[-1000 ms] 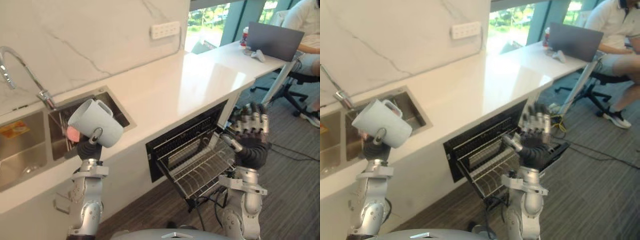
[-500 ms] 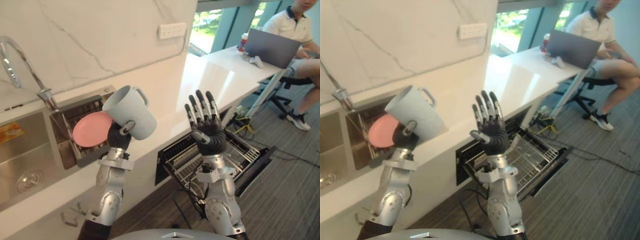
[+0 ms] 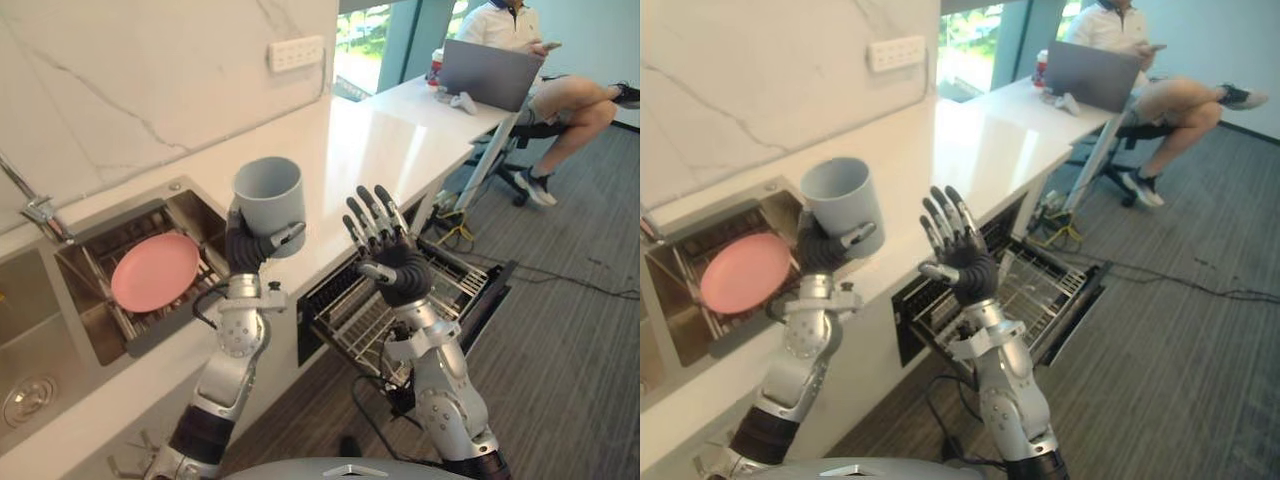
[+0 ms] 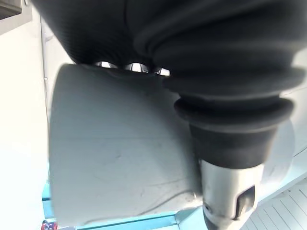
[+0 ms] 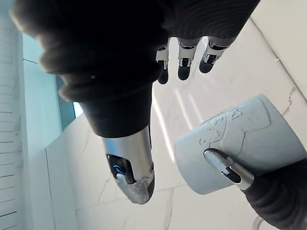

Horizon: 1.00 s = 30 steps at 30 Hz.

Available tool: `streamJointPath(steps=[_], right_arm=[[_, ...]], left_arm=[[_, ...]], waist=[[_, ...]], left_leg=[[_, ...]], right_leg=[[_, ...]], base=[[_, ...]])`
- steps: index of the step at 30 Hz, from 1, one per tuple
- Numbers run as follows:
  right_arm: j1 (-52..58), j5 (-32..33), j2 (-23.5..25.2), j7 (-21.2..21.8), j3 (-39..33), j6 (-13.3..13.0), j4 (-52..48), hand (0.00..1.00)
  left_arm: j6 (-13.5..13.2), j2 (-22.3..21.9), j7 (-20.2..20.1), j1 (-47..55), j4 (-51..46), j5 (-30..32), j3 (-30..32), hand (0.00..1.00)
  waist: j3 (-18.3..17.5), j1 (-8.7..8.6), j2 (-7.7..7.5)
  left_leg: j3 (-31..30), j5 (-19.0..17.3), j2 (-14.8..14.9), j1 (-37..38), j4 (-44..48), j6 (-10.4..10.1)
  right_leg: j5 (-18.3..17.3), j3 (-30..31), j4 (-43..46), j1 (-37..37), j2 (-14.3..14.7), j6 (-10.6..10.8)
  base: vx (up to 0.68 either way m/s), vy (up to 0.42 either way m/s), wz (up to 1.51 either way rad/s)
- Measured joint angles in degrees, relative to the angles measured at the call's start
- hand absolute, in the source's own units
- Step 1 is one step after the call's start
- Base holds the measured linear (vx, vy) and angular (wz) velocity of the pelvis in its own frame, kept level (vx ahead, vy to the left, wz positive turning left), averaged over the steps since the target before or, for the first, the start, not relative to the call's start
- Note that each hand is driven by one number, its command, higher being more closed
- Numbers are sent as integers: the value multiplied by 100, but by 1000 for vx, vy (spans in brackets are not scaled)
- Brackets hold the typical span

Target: Walk over to the sink, pick up the cup, carry it to the dishwasher, place the cup inside the dishwasher, then close the dishwasher door

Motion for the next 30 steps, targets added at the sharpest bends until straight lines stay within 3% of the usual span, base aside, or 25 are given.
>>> streamJointPath(steps=[6,13,23,30], right_arm=[[-131,-181,3,-418,178,243,65,0],[-480,-183,10,-964,350,338,270,0],[-1052,-183,16,-1606,660,662,698,0],[-1553,-405,37,-2007,832,841,956,0]], left_arm=[[108,-7,706,-116,207,231,-16,100],[194,-16,1040,-211,284,531,-214,100],[262,-76,1034,-463,520,875,-575,100],[316,-130,1049,-625,713,937,-787,100]], waist=[[29,23,-57],[31,59,-117],[23,107,-130],[-36,172,-216]], left_leg=[[5,-6,-2,13,0,9],[0,-6,-2,17,6,10],[-104,-2,5,1,16,11],[-249,17,23,-2,10,4]], right_leg=[[36,4,-2,2,2,49],[12,-4,-3,10,0,6],[-1,-190,-5,54,-20,-14],[11,-380,-6,128,-23,5]], base=[[0,0,0],[-13,-4,0],[-22,-11,5],[-13,-13,10]])
